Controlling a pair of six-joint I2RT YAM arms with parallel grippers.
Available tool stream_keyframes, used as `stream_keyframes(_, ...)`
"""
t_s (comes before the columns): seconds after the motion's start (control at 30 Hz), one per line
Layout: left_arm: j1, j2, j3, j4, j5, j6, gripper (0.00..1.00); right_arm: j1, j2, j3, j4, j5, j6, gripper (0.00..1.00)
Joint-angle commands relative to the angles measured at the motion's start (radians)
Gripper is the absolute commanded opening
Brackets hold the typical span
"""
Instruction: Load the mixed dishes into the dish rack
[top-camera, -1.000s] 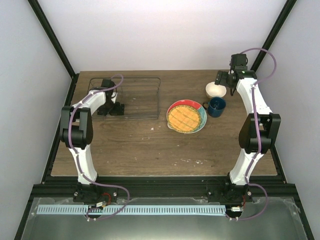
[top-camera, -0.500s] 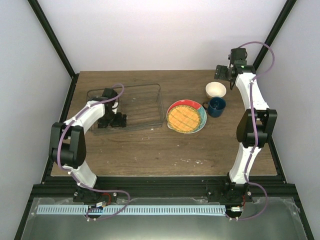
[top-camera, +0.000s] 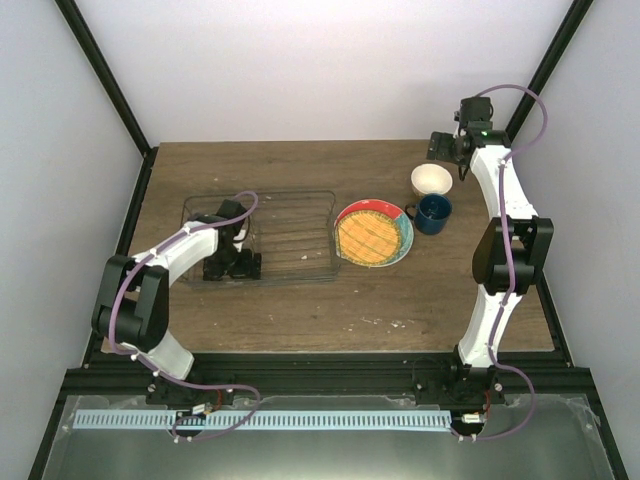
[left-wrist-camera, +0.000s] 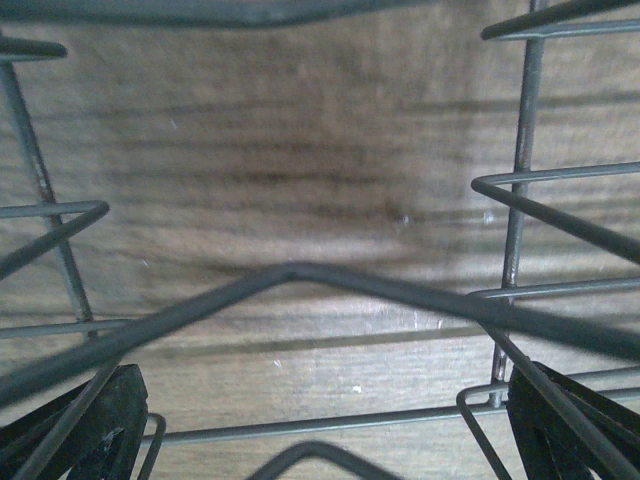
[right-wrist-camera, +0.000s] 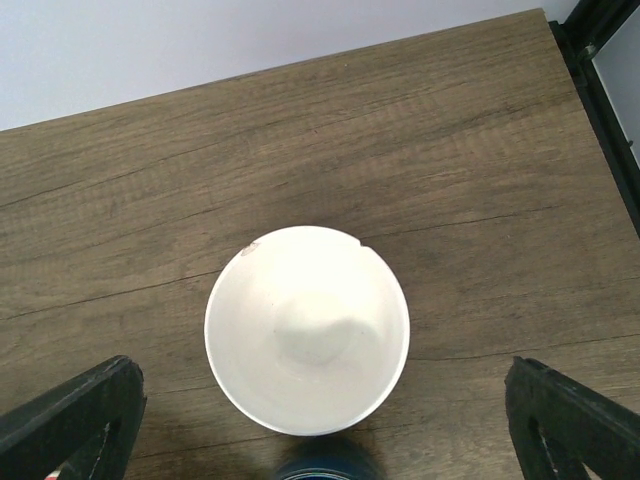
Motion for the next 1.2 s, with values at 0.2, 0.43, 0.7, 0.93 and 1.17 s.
stream_keyframes(0.2,-0.056,-0.013,0.027,-0.127,0.027,-0.013,1.0,0.011,-0.054,-0.017,0.002,-0.008,0.004,1.0)
stream_keyframes(0.43,-0.06,-0.039,0.025,-0.214,-0.008,0.006,1.0,0.011,-0.045,-0.015,0.002,-0.011,0.002,1.0)
stream_keyframes(0.7,-0.06,-0.062,0.015,-0.256,-0.014,0.014,1.0,0.011,-0.033,-0.011,0.002,-0.015,0.0,1.0)
stream_keyframes(0.93,-0.06,-0.1,0.035,-0.294,-0.039,0.012,1.0,0.011,-0.026,-0.011,0.005,-0.023,0.003,1.0)
stream_keyframes(1.17,-0.055,-0.102,0.153,-0.36,-0.049,0.022,1.0,0.012,-0.033,-0.033,0.028,-0.054,0.001,1.0)
